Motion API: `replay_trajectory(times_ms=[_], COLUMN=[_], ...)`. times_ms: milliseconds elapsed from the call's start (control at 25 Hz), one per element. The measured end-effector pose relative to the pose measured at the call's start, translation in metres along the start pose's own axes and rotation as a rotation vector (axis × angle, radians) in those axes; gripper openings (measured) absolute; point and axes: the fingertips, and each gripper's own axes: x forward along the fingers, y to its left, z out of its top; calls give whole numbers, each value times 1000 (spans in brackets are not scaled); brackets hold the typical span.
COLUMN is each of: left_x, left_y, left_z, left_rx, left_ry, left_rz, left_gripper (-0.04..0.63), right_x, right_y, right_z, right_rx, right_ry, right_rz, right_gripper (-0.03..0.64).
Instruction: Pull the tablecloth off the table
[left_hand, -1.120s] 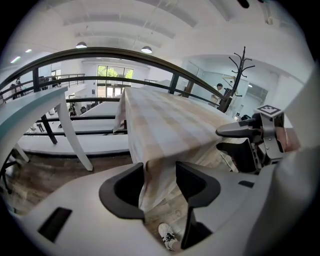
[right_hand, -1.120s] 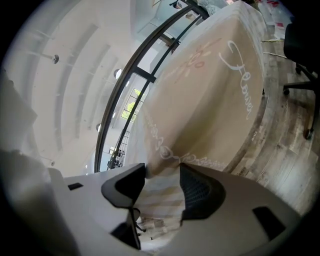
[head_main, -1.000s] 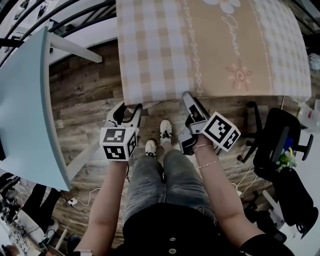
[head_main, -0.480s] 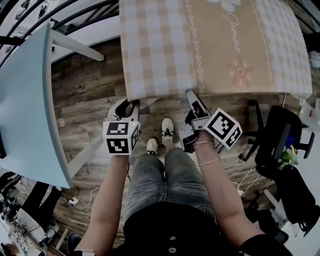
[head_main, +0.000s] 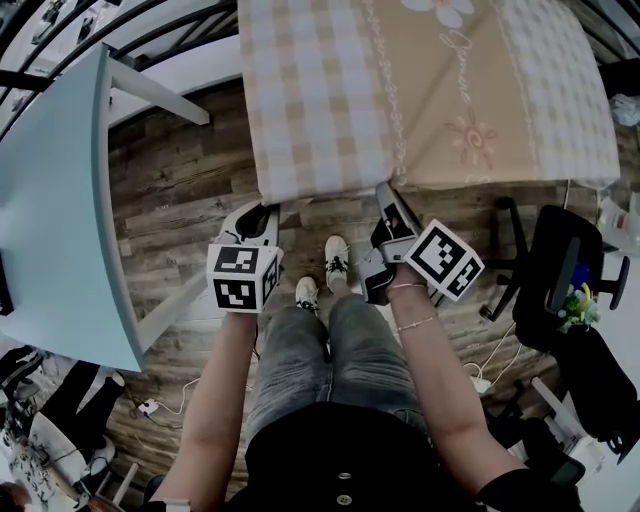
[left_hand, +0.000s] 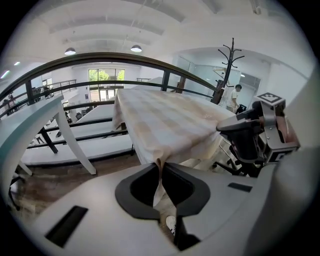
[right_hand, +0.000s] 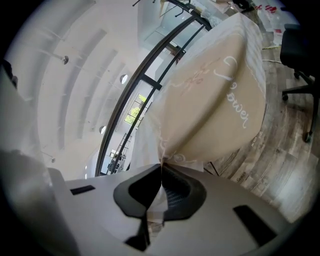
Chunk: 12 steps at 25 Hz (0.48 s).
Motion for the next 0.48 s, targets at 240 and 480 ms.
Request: replay_trajectory(times_ms=[240, 480], left_x=[-17, -27], left_y=[-9, -12], left_z=[-3, 7], left_rx=[10, 17], left_ry=[-23, -33], left_rz=[-50, -86], left_gripper=[25, 21], right_x=[-15, -20], right_y=[4, 16], right_z=[-6, -1], right_rx=[-28, -41], right_ry=[-20, -53], right_rz=[8, 7], right_gripper=[28, 28])
